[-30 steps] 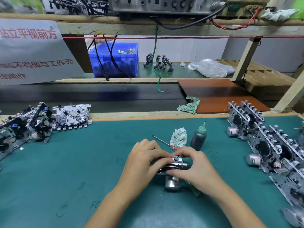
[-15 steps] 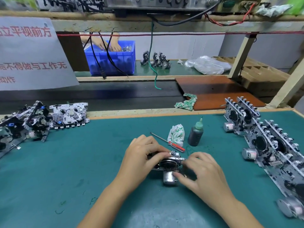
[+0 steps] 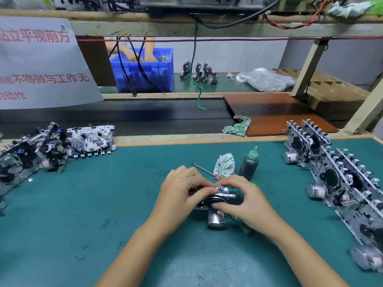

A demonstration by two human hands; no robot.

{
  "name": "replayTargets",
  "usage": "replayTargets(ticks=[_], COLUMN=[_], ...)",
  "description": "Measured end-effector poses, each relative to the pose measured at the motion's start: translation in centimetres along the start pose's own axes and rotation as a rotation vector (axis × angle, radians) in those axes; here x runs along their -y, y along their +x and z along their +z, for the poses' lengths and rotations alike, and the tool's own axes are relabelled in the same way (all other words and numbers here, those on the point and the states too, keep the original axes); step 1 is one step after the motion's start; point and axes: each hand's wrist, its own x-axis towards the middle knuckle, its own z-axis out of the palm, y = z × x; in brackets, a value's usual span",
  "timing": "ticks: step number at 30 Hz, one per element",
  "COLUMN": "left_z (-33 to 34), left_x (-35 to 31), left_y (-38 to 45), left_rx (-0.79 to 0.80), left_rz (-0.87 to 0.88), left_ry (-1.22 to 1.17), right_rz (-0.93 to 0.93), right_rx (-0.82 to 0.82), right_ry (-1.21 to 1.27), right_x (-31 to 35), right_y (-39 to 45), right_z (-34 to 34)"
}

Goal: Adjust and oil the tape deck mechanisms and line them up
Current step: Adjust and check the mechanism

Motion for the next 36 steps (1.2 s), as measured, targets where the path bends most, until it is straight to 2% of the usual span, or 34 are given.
replayTargets(ticks=[11, 15, 18, 20, 23, 28, 31, 34, 36], left_z=[0.0, 0.1, 0.1, 0.1, 0.0, -0.3, -1.3, -3.0, -3.9], left_x=[0.0, 0.0, -0.1, -0.1, -0.1, -0.4, -0.6, -0.4, -0.2], left_y=[0.0, -0.2, -0.2, -0.1, -0.2, 0.0, 0.3, 0.3, 0.1], left_rx=[0.021, 0.003, -0.003, -0.01, 0.0, 0.049, 0.117, 0.114, 0.156], left_rz=[-0.016, -0.017, -0.013, -0.01, -0.015, -0.017, 0.004, 0.028, 0.036], left_ry=[-0.018, 0.003, 0.011, 0.019, 0.004, 0.033, 0.049, 0.098, 0.195], right_rz=[0.023, 0.09, -0.05, -0.177, -0.216, -0.22, -0.169, -0.269, -0.385], right_rx=[0.035, 0.081, -0.064, -0.112, -0.093, 0.028, -0.02, -0.127, -0.089], right_ry=[0.045, -0.13, -0.561, -0.694, -0.765, -0.835, -0.698, -0.626, -0.72], right_x=[-0.1, -0.6, -1.0, -1.1, -1.4, -0.4, 0.7, 2.6, 3.9], right_y=[-0.2, -1.3, -2.5, -2.9, -2.7, -2.4, -1.5, -0.3, 0.8], right_z=[-0.1, -0.6, -0.5, -0.3, -0.6, -1.4, -2.8, -3.0, -2.4])
